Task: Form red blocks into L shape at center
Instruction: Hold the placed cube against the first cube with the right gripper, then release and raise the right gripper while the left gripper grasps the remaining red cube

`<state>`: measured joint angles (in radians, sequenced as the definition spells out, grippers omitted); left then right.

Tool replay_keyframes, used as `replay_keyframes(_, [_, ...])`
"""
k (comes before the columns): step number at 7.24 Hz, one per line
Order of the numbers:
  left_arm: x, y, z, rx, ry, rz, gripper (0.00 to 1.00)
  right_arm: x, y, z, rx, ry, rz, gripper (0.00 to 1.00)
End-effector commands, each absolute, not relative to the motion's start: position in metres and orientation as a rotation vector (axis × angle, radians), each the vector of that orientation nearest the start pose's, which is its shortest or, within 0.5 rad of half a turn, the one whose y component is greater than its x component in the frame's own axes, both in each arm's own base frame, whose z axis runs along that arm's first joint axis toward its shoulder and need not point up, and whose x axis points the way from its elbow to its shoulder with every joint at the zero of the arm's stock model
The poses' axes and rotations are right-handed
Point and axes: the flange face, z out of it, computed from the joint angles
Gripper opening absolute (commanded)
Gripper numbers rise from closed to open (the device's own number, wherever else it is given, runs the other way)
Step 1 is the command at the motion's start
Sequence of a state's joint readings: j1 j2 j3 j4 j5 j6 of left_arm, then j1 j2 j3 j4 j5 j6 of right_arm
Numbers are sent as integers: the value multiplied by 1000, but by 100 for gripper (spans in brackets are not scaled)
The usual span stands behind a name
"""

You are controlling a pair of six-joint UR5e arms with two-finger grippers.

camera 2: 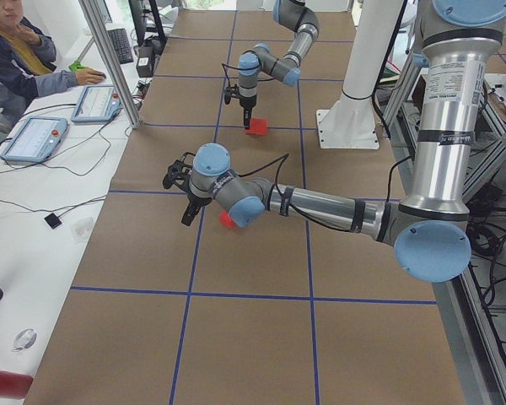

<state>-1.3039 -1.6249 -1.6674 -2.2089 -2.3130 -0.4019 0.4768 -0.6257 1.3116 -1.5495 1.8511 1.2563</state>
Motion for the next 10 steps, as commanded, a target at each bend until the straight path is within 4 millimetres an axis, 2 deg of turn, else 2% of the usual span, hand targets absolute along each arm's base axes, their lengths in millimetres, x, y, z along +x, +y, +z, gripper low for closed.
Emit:
replay_keyframes(1, [77,-532,508,480,907,169,100,-651,-453,171,24,-752,52,99])
replay_keyframes(4, [77,-532,508,480,907,169,100,-649,-454,170,34,-755,35,99])
replay_keyframes(5, [77,-532,508,478,908,167,100,-634,-471,167,42,-762,48,99])
replay_keyframes(6, [77,-532,508,478,909,163,100,-611,-497,166,27,-775,61,99])
replay_keyframes(7, [78,-534,501,486,913,169,100,-576,-530,169,21,-790,81,99])
replay_keyframes(8, [91,-532,494,486,923,190,100,-539,-556,177,43,-779,69,99])
replay_keyframes(9, [109,-528,491,472,935,215,100,-484,-579,186,68,-760,16,99])
replay_keyframes(10, [125,-523,490,438,956,190,100,-427,-595,213,89,-762,-27,99])
